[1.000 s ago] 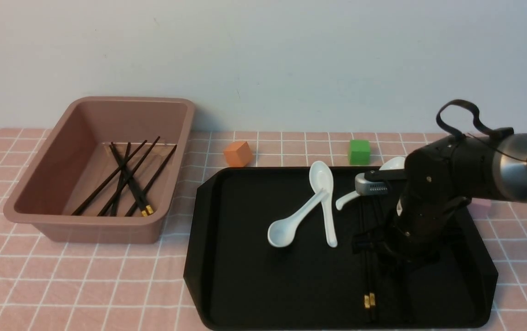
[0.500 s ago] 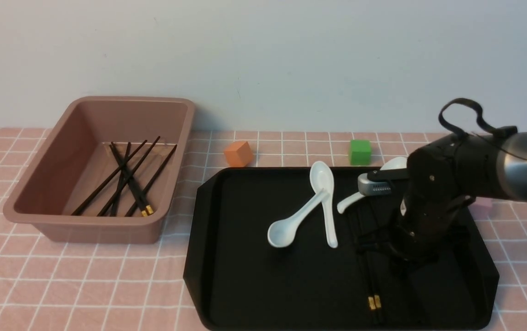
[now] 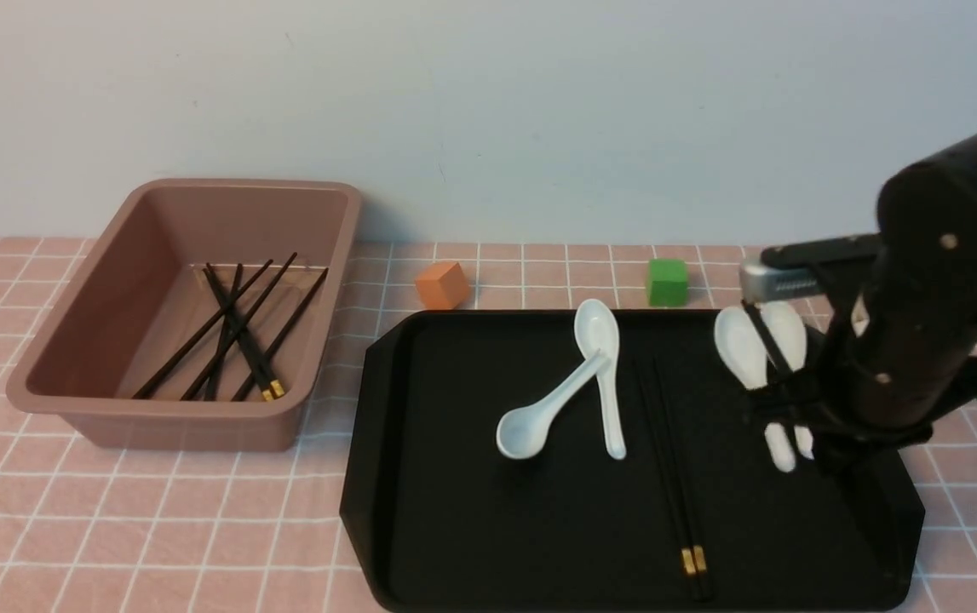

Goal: On pink tablecloth take chopsticks from black tray and put them in box.

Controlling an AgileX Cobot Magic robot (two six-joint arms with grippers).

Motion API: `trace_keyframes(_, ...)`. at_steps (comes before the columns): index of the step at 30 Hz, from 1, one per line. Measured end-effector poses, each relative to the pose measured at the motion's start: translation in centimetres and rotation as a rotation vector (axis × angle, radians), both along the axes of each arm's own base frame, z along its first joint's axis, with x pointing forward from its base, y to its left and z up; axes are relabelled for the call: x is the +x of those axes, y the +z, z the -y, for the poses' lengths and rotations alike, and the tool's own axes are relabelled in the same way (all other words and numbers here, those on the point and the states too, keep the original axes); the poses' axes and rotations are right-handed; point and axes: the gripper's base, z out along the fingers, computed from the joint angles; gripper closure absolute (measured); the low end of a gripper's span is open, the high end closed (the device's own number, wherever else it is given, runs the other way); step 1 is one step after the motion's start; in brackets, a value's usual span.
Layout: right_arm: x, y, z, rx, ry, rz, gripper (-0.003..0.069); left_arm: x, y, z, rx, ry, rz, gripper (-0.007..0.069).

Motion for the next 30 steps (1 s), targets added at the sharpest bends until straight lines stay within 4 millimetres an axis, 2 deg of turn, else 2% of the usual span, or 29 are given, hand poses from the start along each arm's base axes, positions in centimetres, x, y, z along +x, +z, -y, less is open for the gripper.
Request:
trace_keyframes(4, -1.1, 2.1, -0.2, 0.071, 0.009, 0.057, 0.0555, 0.0, 0.0, 0.0, 0.000, 0.000, 0.000, 0.0386)
trace_keyframes(7, -1.6, 3.2, -1.4, 0.137, 0.039, 0.105, 0.0555, 0.0, 0.0, 0.0, 0.000, 0.000, 0.000, 0.0386)
trace_keyframes(9, -1.7, 3.8, -3.2, 0.172, 0.083, 0.129, 0.0555, 0.0, 0.0, 0.0, 0.000, 0.000, 0.000, 0.0386)
trace_keyframes(16, 1.2, 5.8, -11.4, 0.253, 0.242, 0.216, 0.0555, 0.0, 0.0, 0.0, 0.000, 0.000, 0.000, 0.0386)
trace_keyframes(17, 2.1, 6.1, -12.9, 0.270, 0.260, 0.234, 0.0555, 0.0, 0.0, 0.0, 0.000, 0.000, 0.000, 0.0386)
trace_keyframes(18, 2.9, 6.5, -15.3, 0.298, 0.296, 0.259, 0.0555, 0.0, 0.0, 0.0, 0.000, 0.000, 0.000, 0.0386)
trace_keyframes(20, 4.1, 6.7, -18.3, 0.334, 0.339, 0.289, 0.0555, 0.0, 0.0, 0.0, 0.000, 0.000, 0.000, 0.0386)
trace_keyframes(21, 4.2, 6.7, -18.6, 0.338, 0.344, 0.292, 0.0555, 0.0, 0.0, 0.0, 0.000, 0.000, 0.000, 0.0386)
trace_keyframes(22, 5.3, 6.7, -21.3, 0.383, 0.374, 0.320, 0.0555, 0.0, 0.0, 0.0, 0.000, 0.000, 0.000, 0.0386)
trace_keyframes(24, 6.4, 6.3, -23.7, 0.430, 0.392, 0.345, 0.0555, 0.0, 0.0, 0.0, 0.000, 0.000, 0.000, 0.0386)
trace_keyframes(27, 8.1, 5.2, -26.8, 0.526, 0.402, 0.385, 0.0555, 0.0, 0.0, 0.0, 0.000, 0.000, 0.000, 0.0386)
trace_keyframes(28, 8.3, 4.6, -27.0, 0.520, 0.401, 0.376, 0.0555, 0.0, 0.0, 0.0, 0.000, 0.000, 0.000, 0.0386)
trace_keyframes(30, 9.6, 3.7, -28.8, 0.625, 0.392, 0.429, 0.0555, 0.0, 0.0, 0.0, 0.000, 0.000, 0.000, 0.0386)
